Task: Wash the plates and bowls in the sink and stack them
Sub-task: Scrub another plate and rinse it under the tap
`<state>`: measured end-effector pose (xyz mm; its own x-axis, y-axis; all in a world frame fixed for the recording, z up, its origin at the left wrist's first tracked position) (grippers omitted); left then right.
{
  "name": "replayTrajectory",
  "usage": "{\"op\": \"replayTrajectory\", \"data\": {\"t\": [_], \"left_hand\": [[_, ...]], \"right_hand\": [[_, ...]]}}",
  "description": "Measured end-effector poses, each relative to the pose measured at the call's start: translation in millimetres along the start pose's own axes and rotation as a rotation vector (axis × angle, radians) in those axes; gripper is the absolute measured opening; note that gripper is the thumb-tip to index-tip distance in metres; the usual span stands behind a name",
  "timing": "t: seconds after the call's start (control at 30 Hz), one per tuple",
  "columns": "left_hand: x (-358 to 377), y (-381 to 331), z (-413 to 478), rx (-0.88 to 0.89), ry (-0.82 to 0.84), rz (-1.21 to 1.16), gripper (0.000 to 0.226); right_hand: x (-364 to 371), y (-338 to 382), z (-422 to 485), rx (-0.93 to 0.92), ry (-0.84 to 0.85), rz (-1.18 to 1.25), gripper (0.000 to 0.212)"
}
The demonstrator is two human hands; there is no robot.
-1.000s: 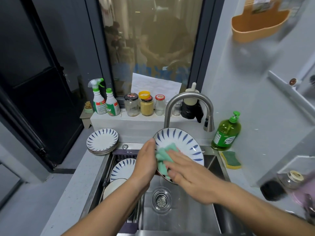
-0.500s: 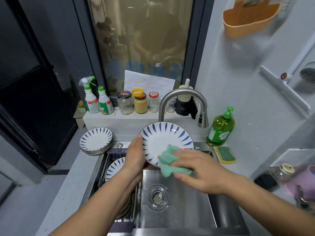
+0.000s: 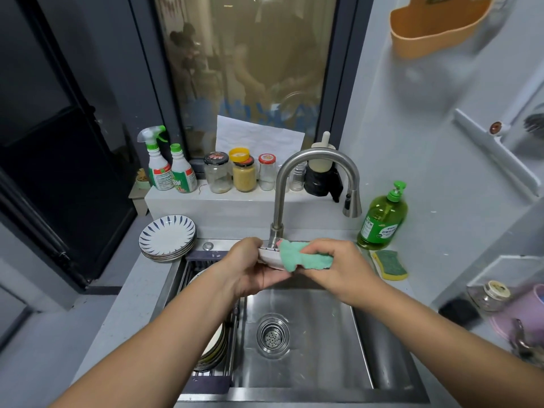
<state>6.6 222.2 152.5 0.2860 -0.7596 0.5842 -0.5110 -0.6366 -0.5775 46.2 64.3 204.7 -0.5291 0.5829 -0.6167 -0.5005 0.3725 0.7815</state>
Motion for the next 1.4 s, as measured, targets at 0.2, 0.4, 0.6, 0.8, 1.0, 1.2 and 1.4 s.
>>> {"op": "replayTrajectory", "data": {"t": [0.2, 0.4, 0.6, 0.8, 1.0, 1.2, 1.4], "left_hand": [[-11.2, 2.4, -5.3, -0.017, 0.046, 0.589, 0.072], [-31.3, -0.1, -1.5, 0.344, 0.161, 0.576, 0.074], [-34.2, -1.1, -4.0, 0.462, 0.144, 0.397, 0.076], [-32.5, -2.2, -11.4, 0.465, 0.137, 0.302, 0.058], [-20.6, -5.6, -15.8, 0.519, 0.076, 0.472, 0.07], [-3.5, -1.7, -21.1, 0.557, 0.13, 0.612, 0.048], [-24.5, -7.9, -25.3, 0.604, 0.036, 0.526, 0.064]], "right_hand": [[-13.5, -4.4, 2.6, 0.136, -0.089, 0.373, 0.013], [-15.7, -17.7, -2.4, 0.275, -0.124, 0.901, 0.037], [-8.9, -20.4, 0.2, 0.355, -0.103, 1.154, 0.056], [-41.0, -25.9, -4.2, 0.289, -0.468, 0.678, 0.029], [-23.9, 26.1, 14.1, 0.022, -0.182, -0.137, 0.033], [9.8, 42.4, 23.8, -0.117, 0.058, -0.259, 0.017], [-8.6, -2.3, 3.2, 0.132, -0.111, 0.227, 0.021]]}}
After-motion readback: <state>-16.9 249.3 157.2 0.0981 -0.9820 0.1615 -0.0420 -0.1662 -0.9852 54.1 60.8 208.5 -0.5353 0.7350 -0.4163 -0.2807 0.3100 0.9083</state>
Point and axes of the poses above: each hand's wrist, its own z-axis towards the middle knuckle, its own x-axis out of the palm, y = z × x, the point moved 6 cm from there along z, towards the middle knuckle, and after that the axes turned 14 degrees about y, right-handed, at the moved point
